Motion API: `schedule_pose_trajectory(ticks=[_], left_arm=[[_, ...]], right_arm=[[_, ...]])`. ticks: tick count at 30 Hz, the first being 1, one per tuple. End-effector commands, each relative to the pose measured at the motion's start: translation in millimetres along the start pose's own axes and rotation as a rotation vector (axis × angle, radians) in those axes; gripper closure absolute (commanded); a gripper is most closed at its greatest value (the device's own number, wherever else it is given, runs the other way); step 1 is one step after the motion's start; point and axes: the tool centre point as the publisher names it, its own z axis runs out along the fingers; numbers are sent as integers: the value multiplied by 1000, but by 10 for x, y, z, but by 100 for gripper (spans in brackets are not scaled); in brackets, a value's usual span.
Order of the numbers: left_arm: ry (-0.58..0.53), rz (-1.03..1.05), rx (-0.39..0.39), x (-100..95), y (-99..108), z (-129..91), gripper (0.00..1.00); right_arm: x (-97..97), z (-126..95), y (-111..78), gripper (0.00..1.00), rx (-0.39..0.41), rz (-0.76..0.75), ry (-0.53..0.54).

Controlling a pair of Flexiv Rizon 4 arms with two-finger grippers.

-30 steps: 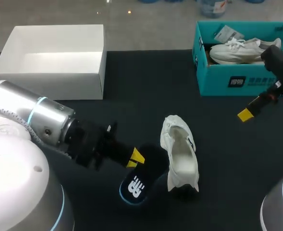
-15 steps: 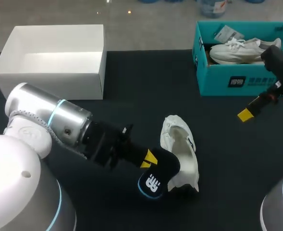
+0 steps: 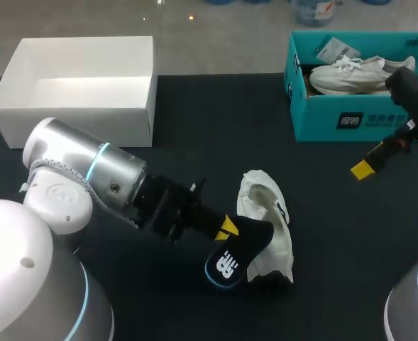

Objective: Take the shoe out of the shoebox, open the shoe tongue, remove and reinsert the insole, then place the shoe into the shoebox

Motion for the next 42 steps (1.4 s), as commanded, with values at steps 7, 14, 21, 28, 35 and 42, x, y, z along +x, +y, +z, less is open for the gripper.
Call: schedule_pose_trajectory(ticks=[7, 14, 21, 28, 35, 42], left_arm=[[-9, 60, 11, -105, -346, -81, 100], [0, 62, 49, -103, -542, 73, 100], [25, 49, 47, -41, -497, 273, 100], [34, 16, 37, -35, -355, 378, 100], [56, -10, -9, -68, -110, 397, 100], [77, -29, -57, -83, 30, 383, 100]], right_arm=[[-7, 12, 16, 0, 4, 2, 0], [-7, 12, 16, 0, 4, 2, 0], [-7, 12, 16, 0, 4, 2, 0], [-7, 12, 16, 0, 4, 2, 0], [-7, 12, 16, 0, 4, 2, 0], [-7, 12, 16, 0, 4, 2, 0]])
